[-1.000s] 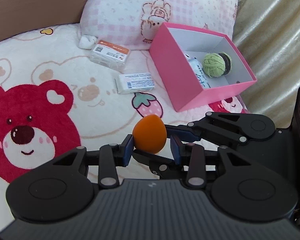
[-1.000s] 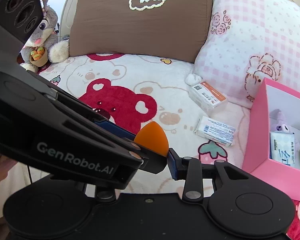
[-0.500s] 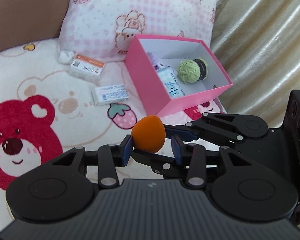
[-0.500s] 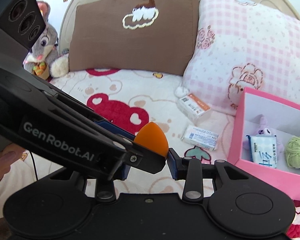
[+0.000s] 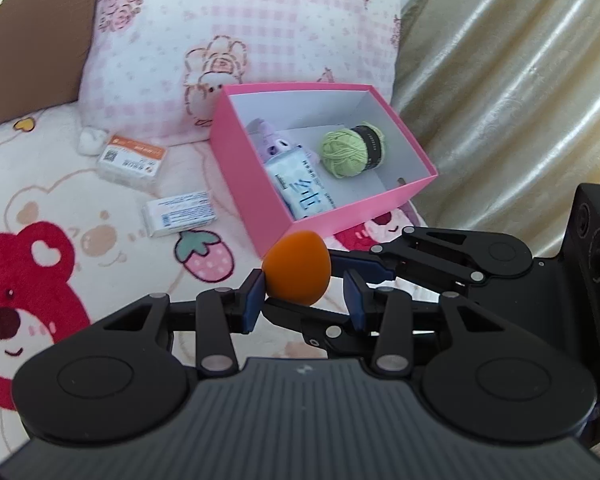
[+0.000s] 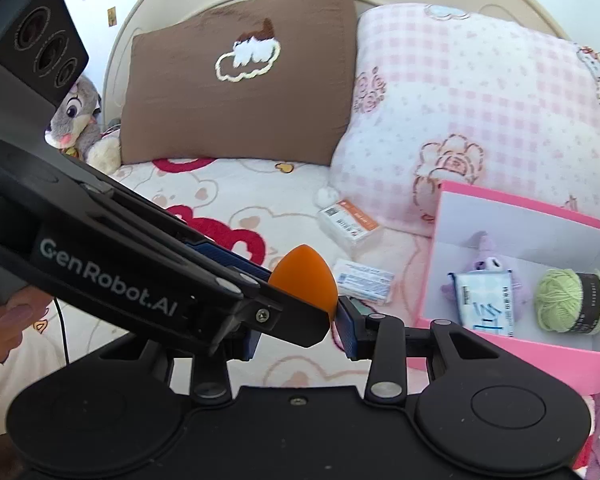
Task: Organize objects
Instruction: 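Carry the orange sponge with the left tool over the pink box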
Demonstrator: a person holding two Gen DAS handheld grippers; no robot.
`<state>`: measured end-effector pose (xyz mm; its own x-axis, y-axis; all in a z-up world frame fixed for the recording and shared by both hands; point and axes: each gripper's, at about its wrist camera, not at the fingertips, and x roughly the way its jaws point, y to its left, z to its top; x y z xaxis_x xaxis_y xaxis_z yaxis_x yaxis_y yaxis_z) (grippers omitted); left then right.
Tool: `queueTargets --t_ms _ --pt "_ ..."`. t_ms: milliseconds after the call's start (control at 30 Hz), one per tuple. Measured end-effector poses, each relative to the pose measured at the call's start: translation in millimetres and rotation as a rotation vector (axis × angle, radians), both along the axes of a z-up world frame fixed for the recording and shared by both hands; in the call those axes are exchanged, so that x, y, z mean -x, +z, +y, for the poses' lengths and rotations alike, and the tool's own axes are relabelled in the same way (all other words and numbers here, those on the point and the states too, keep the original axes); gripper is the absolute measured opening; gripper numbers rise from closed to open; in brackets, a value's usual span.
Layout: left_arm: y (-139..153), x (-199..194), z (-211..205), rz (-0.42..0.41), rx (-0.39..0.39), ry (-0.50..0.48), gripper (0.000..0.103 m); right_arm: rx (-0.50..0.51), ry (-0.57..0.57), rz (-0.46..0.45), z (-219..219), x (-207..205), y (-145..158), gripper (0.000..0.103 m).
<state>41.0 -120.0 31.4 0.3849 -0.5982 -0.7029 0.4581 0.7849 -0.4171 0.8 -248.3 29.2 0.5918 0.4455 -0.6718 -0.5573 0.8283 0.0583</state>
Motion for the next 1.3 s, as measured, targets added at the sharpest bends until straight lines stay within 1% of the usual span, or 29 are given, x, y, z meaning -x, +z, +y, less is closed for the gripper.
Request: queueTargets --t_ms 200,300,533,700,867,1067,1167,1300 --pt "8.2 -4.1 -18.7 -0.005 -0.008 -0.014 0.04 -0.03 -0.02 -0.019 -19.1 -1.0 4.2 0.044" --pt "13.5 -3.8 -28.3 -0.029 -0.01 -0.026 0.042 -0.04 -0.03 -0.033 -27.3 -1.9 7.1 0.044" --pt "20.2 -18.6 -47.1 -0.032 0.014 -0.042 0.042 -0.03 -0.063 -0.073 -42.9 -7.2 13.0 0.044" --pt "27.4 -37.1 -63.9 -0.033 0.026 -0.048 0.042 -0.015 -0.093 -0.088 -54.1 -22.3 17.7 0.044" --pt "36.9 -60.1 -89.2 -0.056 0.013 -0.057 0.042 -0.009 -0.127 -0.089 -69.0 -45.6 24.2 0.044" --pt "29.0 -96.7 -115.5 -0.04 0.02 -0.032 0.042 -0.024 -0.153 -0.054 -90.8 -86.1 19.2 0.043" --pt "22.1 -117.6 -128.8 -0.025 0.041 -0.014 0.042 -0.016 -0.168 -0.047 -99.9 -106.4 15.7 0.043" --pt "5.9 -144.7 -142.9 0.016 0.093 0.051 0.042 -0.011 -0.176 -0.014 -113.3 -137.0 6.9 0.043"
